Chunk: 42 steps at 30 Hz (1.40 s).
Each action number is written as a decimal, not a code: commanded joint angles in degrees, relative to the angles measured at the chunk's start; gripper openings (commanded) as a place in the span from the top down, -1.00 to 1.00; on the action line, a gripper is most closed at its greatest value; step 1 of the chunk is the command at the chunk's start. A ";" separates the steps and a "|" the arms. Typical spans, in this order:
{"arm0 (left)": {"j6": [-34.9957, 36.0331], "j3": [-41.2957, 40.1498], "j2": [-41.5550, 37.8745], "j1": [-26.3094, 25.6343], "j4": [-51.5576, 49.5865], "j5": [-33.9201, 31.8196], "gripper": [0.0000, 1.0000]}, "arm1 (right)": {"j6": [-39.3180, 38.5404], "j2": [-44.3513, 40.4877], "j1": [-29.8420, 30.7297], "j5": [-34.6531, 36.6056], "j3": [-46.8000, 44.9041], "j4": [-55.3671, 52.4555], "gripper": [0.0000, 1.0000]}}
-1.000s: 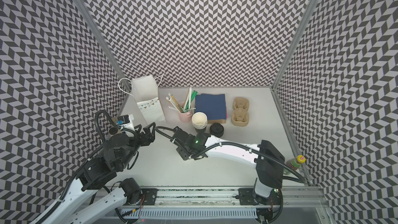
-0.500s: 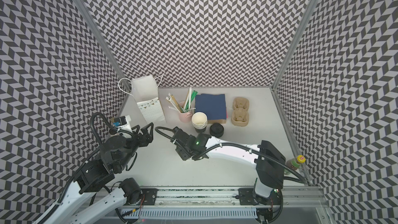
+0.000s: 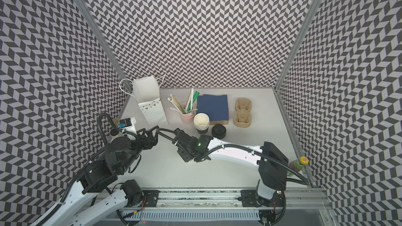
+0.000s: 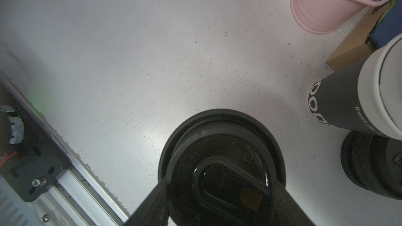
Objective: Pack a coffee takeout order
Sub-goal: Close the lid on the coffee cup.
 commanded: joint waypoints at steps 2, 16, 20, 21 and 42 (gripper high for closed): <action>-7.65 -3.87 0.12 -0.16 -1.09 6.92 -0.56 | 0.44 2.43 0.67 -5.82 -4.01 -6.73 -0.19; -16.40 -14.93 5.29 0.59 5.09 19.20 -0.46 | -0.60 1.55 0.50 -6.20 -5.37 -6.30 -0.19; -18.02 -18.33 7.34 1.73 9.09 22.40 -0.44 | -0.96 2.12 0.50 -6.60 -4.96 -6.56 -0.19; -18.22 -18.62 7.67 1.82 9.82 22.99 -0.44 | -1.06 2.21 0.50 -6.65 -4.94 -6.65 -0.19; -16.28 -20.27 12.65 6.88 17.10 28.56 -0.41 | -1.91 3.00 0.93 -7.73 -4.98 -7.18 -0.18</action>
